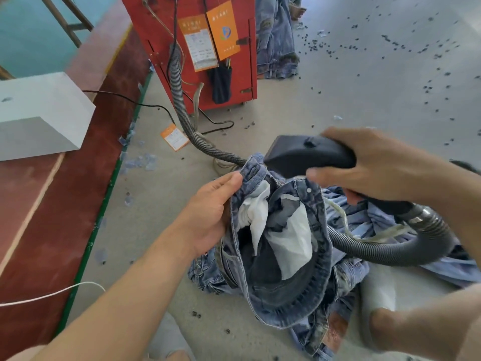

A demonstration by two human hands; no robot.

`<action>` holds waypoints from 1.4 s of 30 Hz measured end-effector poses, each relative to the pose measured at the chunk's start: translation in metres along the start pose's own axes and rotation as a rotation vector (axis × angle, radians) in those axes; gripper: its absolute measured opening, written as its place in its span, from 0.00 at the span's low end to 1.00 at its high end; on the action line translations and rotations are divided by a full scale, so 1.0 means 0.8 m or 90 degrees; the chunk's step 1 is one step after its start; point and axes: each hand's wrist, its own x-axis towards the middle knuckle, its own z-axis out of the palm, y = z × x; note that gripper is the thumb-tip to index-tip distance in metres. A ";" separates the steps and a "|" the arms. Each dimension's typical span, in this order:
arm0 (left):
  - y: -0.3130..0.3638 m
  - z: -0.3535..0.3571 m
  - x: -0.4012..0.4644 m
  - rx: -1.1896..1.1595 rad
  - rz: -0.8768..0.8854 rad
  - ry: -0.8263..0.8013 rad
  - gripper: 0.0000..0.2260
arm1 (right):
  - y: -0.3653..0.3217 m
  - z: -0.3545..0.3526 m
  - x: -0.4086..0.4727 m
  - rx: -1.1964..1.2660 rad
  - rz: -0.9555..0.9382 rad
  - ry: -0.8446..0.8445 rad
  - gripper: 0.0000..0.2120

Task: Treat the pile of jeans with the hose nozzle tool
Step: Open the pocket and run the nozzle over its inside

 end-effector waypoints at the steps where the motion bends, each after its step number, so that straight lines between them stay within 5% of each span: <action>1: -0.001 0.003 -0.001 0.010 -0.003 -0.004 0.15 | -0.004 0.005 0.000 -0.015 -0.002 -0.037 0.08; 5: -0.005 0.008 -0.001 0.026 -0.008 -0.009 0.16 | -0.008 0.025 0.013 -0.008 0.003 -0.058 0.05; 12: -0.001 0.001 -0.001 -0.024 -0.026 0.042 0.17 | 0.019 0.033 0.030 0.225 0.204 0.162 0.15; 19: 0.012 -0.004 0.004 -0.183 -0.063 0.083 0.19 | 0.029 0.057 0.004 0.226 0.252 0.077 0.30; 25: 0.010 0.004 0.005 -0.183 -0.063 0.062 0.18 | 0.032 0.068 0.021 0.250 0.241 0.203 0.10; 42: 0.014 -0.004 0.004 0.078 0.079 0.007 0.09 | 0.031 0.026 0.021 0.388 0.203 0.089 0.10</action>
